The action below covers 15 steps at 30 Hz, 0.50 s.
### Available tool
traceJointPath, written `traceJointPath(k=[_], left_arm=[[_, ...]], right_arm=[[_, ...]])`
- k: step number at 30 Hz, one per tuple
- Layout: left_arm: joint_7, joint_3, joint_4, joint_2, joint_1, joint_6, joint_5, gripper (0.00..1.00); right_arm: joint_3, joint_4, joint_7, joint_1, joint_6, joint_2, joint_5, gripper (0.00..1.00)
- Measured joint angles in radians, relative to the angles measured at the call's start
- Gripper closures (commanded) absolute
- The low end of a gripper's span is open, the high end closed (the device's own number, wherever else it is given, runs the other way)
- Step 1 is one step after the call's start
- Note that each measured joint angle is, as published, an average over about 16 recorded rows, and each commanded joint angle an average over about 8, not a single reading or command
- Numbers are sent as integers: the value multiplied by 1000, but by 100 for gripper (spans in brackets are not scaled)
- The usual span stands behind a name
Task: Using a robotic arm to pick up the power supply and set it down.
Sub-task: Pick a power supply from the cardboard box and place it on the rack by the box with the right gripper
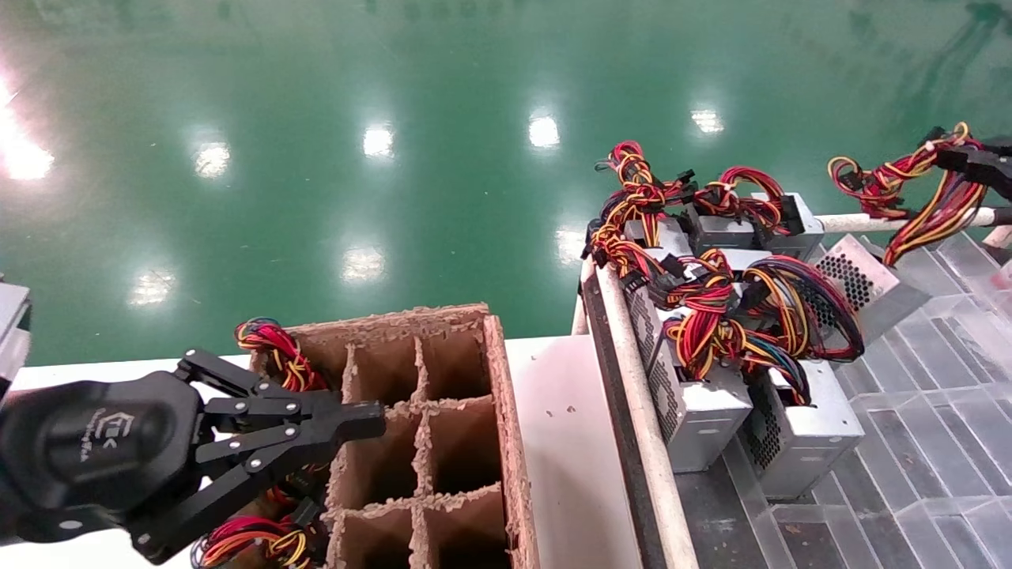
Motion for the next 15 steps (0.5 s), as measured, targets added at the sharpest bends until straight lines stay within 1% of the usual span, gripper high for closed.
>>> traceJointPath(k=[6,15], left_arm=[[0,0,0,0,0,0,0,100],[0,0,0,0,0,0,0,100]], right_arm=[[2,0,-14,-9,-10,-25,3,100],[2,2,-25,-22,-53,-51,3,100]])
